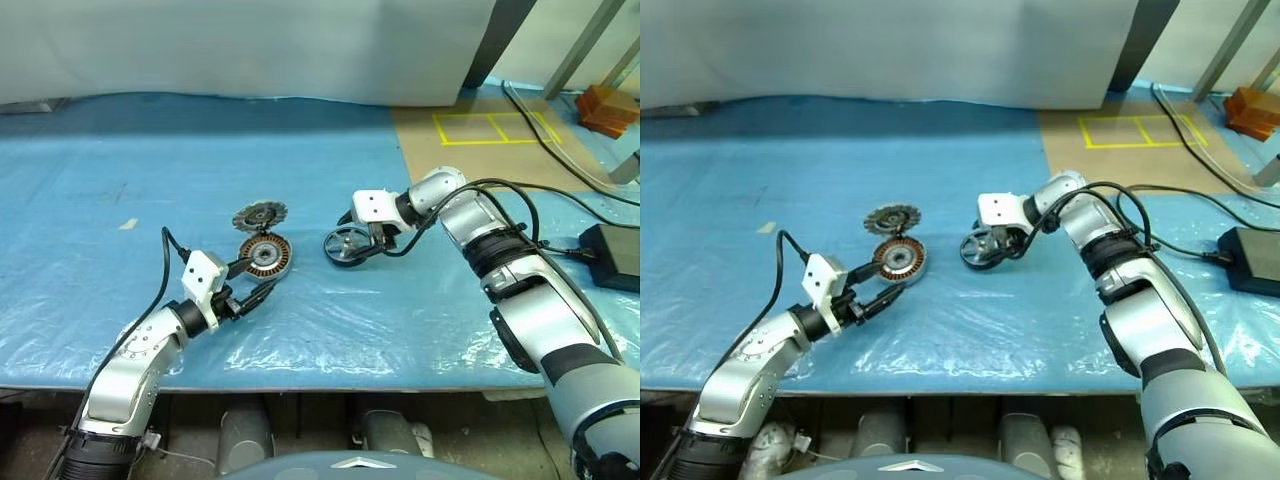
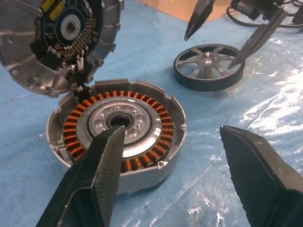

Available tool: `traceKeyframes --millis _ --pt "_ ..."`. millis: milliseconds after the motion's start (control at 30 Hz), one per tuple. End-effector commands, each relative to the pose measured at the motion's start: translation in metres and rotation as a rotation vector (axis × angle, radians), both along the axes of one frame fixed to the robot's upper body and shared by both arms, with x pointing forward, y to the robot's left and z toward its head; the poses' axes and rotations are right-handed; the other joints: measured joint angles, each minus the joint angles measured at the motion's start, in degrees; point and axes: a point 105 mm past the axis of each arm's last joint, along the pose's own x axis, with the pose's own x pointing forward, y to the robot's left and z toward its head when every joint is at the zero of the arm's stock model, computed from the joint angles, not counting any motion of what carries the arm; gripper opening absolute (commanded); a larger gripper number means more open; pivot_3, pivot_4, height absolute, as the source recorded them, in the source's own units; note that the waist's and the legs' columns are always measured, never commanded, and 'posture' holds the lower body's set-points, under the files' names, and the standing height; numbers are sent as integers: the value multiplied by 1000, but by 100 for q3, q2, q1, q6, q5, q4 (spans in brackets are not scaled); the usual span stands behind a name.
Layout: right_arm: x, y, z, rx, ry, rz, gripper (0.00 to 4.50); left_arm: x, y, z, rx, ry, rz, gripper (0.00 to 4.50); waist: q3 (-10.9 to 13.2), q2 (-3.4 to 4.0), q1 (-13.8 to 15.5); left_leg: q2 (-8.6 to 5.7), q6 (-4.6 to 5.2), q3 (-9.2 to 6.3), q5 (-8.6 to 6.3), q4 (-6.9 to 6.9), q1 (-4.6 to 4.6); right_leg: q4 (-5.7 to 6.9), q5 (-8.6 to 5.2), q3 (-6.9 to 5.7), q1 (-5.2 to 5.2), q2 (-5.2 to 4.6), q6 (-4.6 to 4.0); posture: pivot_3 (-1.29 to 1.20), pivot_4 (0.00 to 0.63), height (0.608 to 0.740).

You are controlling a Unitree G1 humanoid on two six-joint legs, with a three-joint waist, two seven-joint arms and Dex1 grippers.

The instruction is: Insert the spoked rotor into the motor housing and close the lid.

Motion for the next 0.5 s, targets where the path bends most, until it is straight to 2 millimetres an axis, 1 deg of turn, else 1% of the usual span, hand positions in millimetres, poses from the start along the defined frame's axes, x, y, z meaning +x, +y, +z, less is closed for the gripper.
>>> traceKeyframes --millis 33,300,400,500 --pt "5 1 8 -29 -50 31 3578 -2 -1 4 9 -35 1 3373 0 0 0 1 2 0 -1 0 0 0 0 -1 0 0 0 0 150 740" --pt "-1 -8 -9 -110 -41 73 3578 -2 -2 1 15 -35 1 3373 0 0 5 5 24 0 -8 8 -3 7 0 -4 0 0 -2 0 150 740" --pt "-2 -8 -11 -104 -24 59 3578 -1 -3 1 14 -38 0 3373 0 0 6 6 24 0 -8 9 -3 8 1 -4 0 0 -2 0 150 740" --pt "0 -11 -14 -117 -27 40 2987 1 -3 1 15 -41 1 3373 0 0 6 5 25 0 -8 11 -3 9 1 -4 0 0 -2 0 150 740"
